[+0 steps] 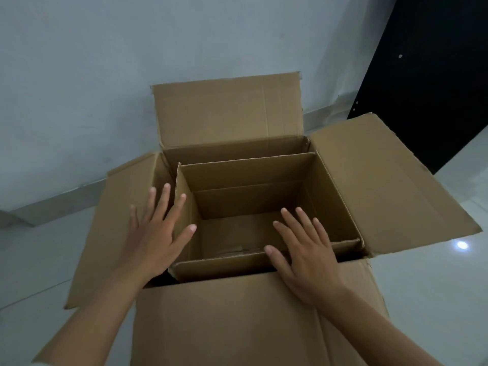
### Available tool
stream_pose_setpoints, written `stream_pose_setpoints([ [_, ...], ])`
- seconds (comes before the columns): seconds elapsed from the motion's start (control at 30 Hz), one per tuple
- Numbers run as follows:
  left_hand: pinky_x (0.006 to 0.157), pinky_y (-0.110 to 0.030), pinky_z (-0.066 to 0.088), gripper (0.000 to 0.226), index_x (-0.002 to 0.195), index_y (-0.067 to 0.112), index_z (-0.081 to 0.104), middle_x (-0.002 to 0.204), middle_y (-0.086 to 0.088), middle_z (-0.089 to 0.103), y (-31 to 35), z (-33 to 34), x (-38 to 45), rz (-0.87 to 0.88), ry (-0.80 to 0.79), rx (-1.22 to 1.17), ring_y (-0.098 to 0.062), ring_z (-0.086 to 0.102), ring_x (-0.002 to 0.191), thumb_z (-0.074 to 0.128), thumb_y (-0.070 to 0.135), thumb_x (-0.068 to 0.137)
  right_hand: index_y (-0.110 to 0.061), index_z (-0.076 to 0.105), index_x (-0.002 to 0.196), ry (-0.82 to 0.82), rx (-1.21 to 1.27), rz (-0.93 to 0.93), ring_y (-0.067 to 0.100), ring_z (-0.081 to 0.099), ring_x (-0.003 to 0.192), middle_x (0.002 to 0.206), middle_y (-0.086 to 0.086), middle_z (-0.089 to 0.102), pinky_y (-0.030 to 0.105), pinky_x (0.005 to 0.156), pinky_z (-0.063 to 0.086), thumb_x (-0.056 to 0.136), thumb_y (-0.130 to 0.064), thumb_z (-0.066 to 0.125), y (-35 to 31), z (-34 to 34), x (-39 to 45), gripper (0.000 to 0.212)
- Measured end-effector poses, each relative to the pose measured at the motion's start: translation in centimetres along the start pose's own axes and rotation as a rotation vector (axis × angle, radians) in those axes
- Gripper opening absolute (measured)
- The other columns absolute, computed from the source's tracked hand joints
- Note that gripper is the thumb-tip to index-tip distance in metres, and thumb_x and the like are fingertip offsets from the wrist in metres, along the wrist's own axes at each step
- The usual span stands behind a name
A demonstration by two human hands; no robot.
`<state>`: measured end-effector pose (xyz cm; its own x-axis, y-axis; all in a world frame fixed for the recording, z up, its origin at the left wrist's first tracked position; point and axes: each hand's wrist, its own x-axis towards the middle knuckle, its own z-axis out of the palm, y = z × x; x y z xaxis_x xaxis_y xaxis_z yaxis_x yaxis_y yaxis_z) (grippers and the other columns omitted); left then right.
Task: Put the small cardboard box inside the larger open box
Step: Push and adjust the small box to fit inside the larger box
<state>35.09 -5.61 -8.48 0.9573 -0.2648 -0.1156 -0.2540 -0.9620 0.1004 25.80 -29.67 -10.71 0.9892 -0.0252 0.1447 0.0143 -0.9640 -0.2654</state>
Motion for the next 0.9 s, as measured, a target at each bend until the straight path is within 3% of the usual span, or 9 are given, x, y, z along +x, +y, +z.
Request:
stream_pose_setpoints([
  [0.1, 0.111, -0.051, -0.01, 0.077, 0.13, 0.034, -0.022, 0.14, 0.005, -0.034, -1.3, 0.8, -1.7, -0.089, 0.004, -0.066, -0.02, -0.033, 0.13, -0.001, 0.071, 0.066, -0.021, 0.048, 0.125, -0.033, -0.056, -0.002, 0.025, 0.025, 0.132, 0.139, 0.005, 0.046, 0.041, 0.106, 0.008, 0.09, -0.059, 0.013, -1.2, 0.6, -0.9, 0.062],
  [0.17, 0.112, -0.051, -0.008, 0.075, 0.138, 0.035, -0.014, 0.141, 0.007, -0.033, -1.5, 1.5, -2.4, -0.148, -0.009, -0.208, -0.02, -0.03, 0.134, 0.015, 0.07, 0.078, -0.02, 0.049, 0.124, -0.045, -0.071, 0.008, 0.026, 0.028, 0.131, 0.137, 0.006, 0.049, 0.041, 0.106, 0.008, 0.09, -0.059, 0.013, -1.3, 0.9, -1.1, 0.063],
  [0.23, 0.114, -0.052, -0.001, 0.066, 0.142, 0.034, -0.002, 0.148, 0.007, -0.028, -1.4, 1.9, -2.6, -0.159, -0.002, -0.346, -0.02, -0.023, 0.138, 0.029, 0.055, 0.087, -0.02, 0.051, 0.123, -0.055, -0.086, 0.008, 0.026, 0.03, 0.131, 0.136, 0.006, 0.05, 0.039, 0.105, 0.006, 0.09, -0.059, 0.013, -1.2, 1.1, -1.0, 0.063],
  [0.4, 0.114, -0.053, 0.006, 0.063, 0.142, 0.035, 0.005, 0.154, 0.007, -0.019, -0.7, 2.2, -1.5, -0.169, 0.056, -0.459, -0.018, -0.018, 0.141, 0.036, 0.047, 0.088, -0.022, 0.048, 0.125, -0.059, -0.116, -0.002, 0.025, 0.03, 0.131, 0.137, 0.005, 0.049, 0.035, 0.106, 0.001, 0.09, -0.057, 0.014, -0.3, 1.2, -0.1, 0.06],
  [0.53, 0.115, -0.05, 0.003, 0.062, 0.143, 0.033, 0.007, 0.154, 0.004, -0.018, 1.1, 2.4, -0.7, -0.169, 0.088, -0.487, -0.019, -0.018, 0.14, 0.037, 0.044, 0.089, -0.019, 0.048, 0.126, -0.006, -0.145, -0.02, 0.024, 0.019, 0.136, 0.14, 0.008, 0.044, 0.038, 0.109, 0.001, 0.09, -0.057, 0.012, 1.6, 0.8, 1.0, 0.063],
  [0.73, 0.115, -0.048, -0.004, 0.059, 0.143, 0.032, 0.006, 0.155, -0.001, -0.016, 4.7, 2.8, 1.9, -0.162, 0.123, -0.462, -0.021, -0.021, 0.14, 0.033, 0.043, 0.091, -0.021, 0.036, 0.133, 0.057, -0.179, 0.05, 0.018, -0.012, 0.139, 0.149, 0.009, 0.025, 0.044, 0.111, -0.01, 0.087, -0.061, 0.01, 6.2, 0.4, 3.2, 0.066],
  [0.9, 0.114, -0.05, -0.006, 0.057, 0.143, 0.032, 0.006, 0.156, -0.004, -0.011, 8.8, 3.0, 4.8, -0.16, 0.156, -0.472, -0.024, -0.019, 0.14, 0.03, 0.042, 0.092, -0.024, 0.024, 0.14, 0.052, -0.134, 0.167, 0.017, -0.026, 0.135, 0.15, 0.002, -0.003, 0.037, 0.104, -0.031, 0.08, -0.07, -0.002, 11.0, -0.2, 5.3, 0.08],
])
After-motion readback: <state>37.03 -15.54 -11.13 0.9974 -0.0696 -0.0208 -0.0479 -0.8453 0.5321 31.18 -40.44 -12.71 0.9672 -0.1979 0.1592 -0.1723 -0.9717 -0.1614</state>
